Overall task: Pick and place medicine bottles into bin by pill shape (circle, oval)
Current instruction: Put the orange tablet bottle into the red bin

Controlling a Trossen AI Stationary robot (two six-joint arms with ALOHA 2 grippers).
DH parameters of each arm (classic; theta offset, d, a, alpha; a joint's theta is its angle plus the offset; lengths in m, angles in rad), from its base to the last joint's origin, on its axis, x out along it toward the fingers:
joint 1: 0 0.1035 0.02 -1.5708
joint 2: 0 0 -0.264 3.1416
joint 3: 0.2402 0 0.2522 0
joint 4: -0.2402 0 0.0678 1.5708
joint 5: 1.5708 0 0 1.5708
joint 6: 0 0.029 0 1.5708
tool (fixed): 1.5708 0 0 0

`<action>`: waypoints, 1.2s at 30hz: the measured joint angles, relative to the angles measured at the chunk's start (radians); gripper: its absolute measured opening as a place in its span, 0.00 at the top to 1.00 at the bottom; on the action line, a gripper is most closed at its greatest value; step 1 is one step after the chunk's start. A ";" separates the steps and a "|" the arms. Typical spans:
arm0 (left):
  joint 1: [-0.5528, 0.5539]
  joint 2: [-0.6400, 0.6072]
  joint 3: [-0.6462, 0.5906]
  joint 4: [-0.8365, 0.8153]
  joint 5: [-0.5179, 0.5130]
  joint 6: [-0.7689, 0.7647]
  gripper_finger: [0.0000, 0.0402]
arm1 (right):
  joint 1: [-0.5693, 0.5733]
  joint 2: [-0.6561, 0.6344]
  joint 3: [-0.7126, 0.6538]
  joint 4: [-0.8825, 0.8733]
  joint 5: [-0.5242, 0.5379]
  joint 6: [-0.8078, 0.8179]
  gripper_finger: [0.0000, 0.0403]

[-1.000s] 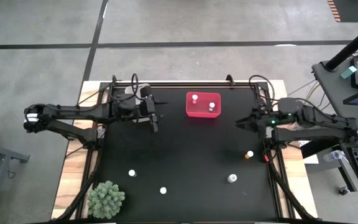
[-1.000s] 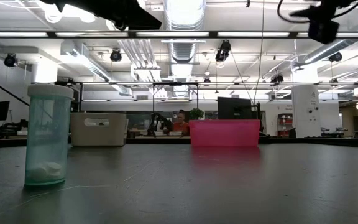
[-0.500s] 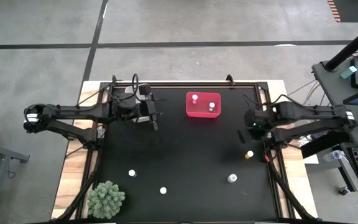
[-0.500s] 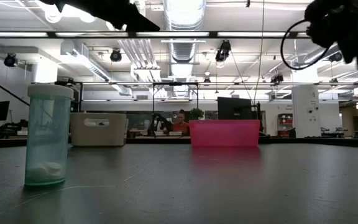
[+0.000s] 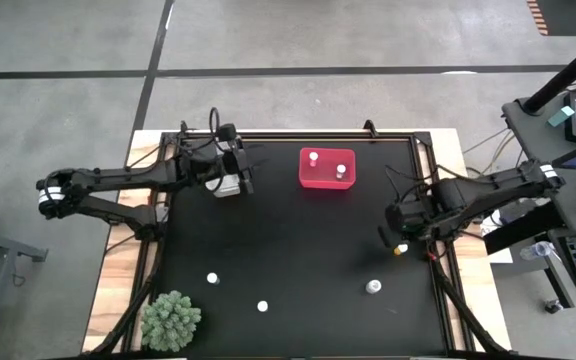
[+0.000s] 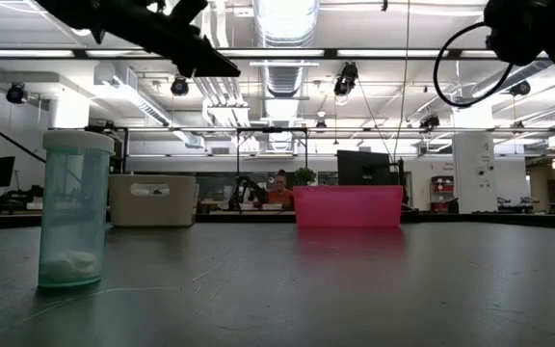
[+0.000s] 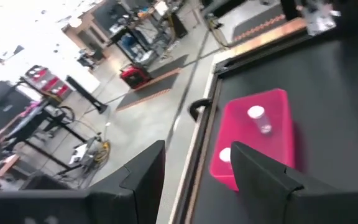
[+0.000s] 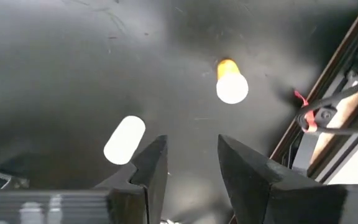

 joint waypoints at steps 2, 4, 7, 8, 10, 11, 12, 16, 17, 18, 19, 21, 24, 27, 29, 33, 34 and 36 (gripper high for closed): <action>0.018 0.000 -0.007 0.011 0.002 0.000 0.58 | 0.023 0.013 0.000 0.004 0.000 0.033 0.67; 0.033 0.000 -0.017 0.021 0.010 0.000 0.58 | 0.036 0.014 -0.002 0.002 0.000 0.066 0.67; 0.048 0.000 -0.028 0.051 0.016 0.000 0.58 | 0.039 0.015 -0.010 -0.001 0.000 0.089 0.64; 0.052 0.000 -0.030 0.054 0.016 0.000 0.58 | 0.039 0.017 -0.014 0.000 0.000 0.092 0.63; 0.057 0.000 -0.031 0.053 0.016 0.000 0.58 | 0.039 0.019 -0.023 0.000 0.006 0.094 0.59; 0.058 0.000 -0.031 0.053 0.016 0.000 0.58 | 0.039 0.019 -0.030 0.000 0.012 0.094 0.57; 0.058 0.000 -0.031 0.053 0.016 0.000 0.58 | 0.040 0.019 -0.040 0.000 0.017 0.094 0.55; 0.058 0.000 -0.031 0.054 0.016 0.000 0.58 | 0.040 0.031 -0.087 0.001 0.031 0.058 0.49; 0.058 0.000 -0.031 0.056 0.016 0.000 0.58 | 0.040 0.036 -0.098 0.002 0.039 0.039 0.47; 0.058 0.000 -0.031 0.057 0.016 0.000 0.58 | 0.040 0.039 -0.110 0.003 0.044 0.019 0.46; 0.058 0.000 -0.033 0.063 0.016 0.000 0.58 | 0.040 0.044 -0.122 0.005 0.048 0.005 0.45; 0.058 0.000 -0.037 0.075 0.016 0.000 0.58 | 0.040 0.053 -0.145 0.010 0.059 -0.018 0.42; 0.058 0.000 -0.037 0.075 0.016 0.000 0.58 | 0.040 0.066 -0.173 0.023 0.061 -0.042 0.40; 0.058 0.000 -0.037 0.075 0.016 0.000 0.58 | 0.040 0.072 -0.201 0.083 0.062 -0.065 0.39; 0.058 0.000 -0.037 0.075 0.016 0.000 0.58 | 0.040 0.076 -0.221 0.128 0.063 -0.075 0.38; 0.058 0.000 -0.039 0.081 0.016 0.000 0.58 | 0.040 0.093 -0.255 0.167 0.063 -0.090 0.39; 0.058 0.000 -0.039 0.081 0.016 0.000 0.58 | 0.040 0.097 -0.264 0.177 0.063 -0.094 0.40; 0.058 0.000 -0.039 0.081 0.016 0.000 0.58 | 0.040 0.103 -0.284 0.202 0.063 -0.102 0.40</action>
